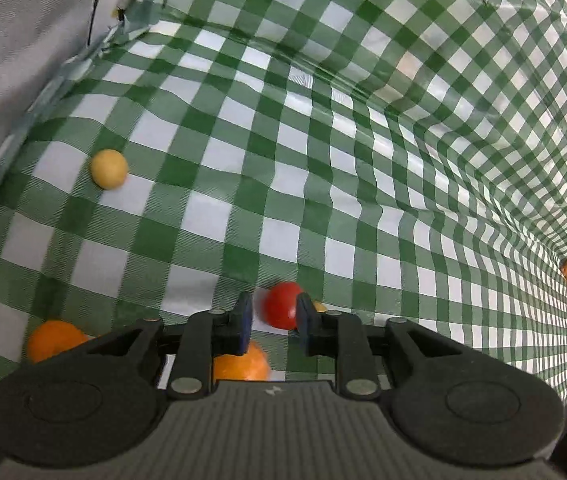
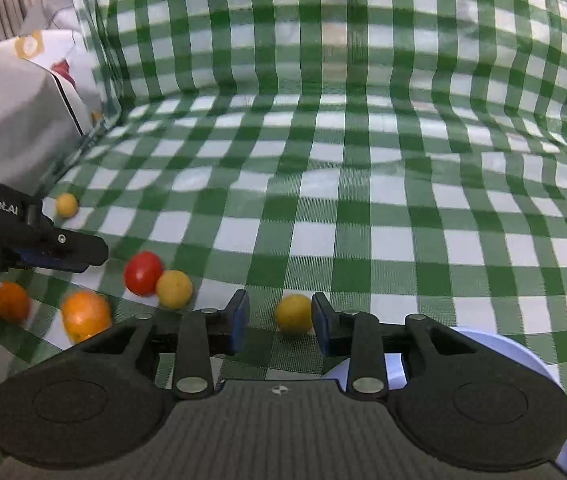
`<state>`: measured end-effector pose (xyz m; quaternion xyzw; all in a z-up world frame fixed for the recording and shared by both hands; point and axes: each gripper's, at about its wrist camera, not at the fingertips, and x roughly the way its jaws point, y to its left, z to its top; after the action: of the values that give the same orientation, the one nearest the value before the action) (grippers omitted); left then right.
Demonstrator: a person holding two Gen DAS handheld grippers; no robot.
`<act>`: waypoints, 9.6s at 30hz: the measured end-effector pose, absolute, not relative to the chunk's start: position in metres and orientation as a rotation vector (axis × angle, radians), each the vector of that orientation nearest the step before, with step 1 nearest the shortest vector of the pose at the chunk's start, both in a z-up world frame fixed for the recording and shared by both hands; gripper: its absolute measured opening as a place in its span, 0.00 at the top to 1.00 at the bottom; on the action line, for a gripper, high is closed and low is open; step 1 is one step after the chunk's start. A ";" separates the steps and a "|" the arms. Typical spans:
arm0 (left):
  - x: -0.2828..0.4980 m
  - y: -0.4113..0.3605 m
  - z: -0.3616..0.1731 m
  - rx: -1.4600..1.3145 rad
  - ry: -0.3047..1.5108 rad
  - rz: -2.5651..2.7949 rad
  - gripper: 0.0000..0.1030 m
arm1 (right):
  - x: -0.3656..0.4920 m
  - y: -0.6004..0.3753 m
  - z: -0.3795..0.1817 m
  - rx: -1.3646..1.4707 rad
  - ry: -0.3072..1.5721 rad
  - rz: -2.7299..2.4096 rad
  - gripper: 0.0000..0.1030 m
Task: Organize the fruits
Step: 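Move both open tools back toward the remaining fruits, then grasp a red tomato with the left tool while the right tool grasps a yellow fruit, then carry the red tomato and yellow fruit over the blue plate, then open both tools to drop the tomato and yellow fruit into the plate, then grasp a plastic-wrapped orange with the left tool while the right tool grasps a yellow fruit, then carry the wrapped orange and yellow fruit over the blue plate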
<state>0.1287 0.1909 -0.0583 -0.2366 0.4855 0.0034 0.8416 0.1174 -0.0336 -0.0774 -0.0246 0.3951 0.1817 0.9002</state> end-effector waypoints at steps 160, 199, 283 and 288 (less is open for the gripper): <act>0.086 -0.006 -0.031 0.093 1.050 -0.529 0.64 | 0.054 -0.176 -0.012 -0.080 0.902 0.234 0.57; 0.119 0.204 -0.079 -0.567 1.121 0.071 0.55 | 0.111 0.009 -0.061 -0.038 0.831 0.507 0.73; 0.077 0.086 -0.015 -0.143 0.822 -0.088 0.61 | 0.042 -0.174 0.002 0.172 0.618 0.048 0.74; 0.073 0.082 -0.009 -0.133 0.790 -0.124 0.61 | 0.044 -0.189 0.001 0.224 0.626 0.012 0.74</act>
<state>0.0733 0.0815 -0.0087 -0.0647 0.3843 -0.0603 0.9190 0.0441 -0.1887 0.0014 0.1097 0.3072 0.0058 0.9453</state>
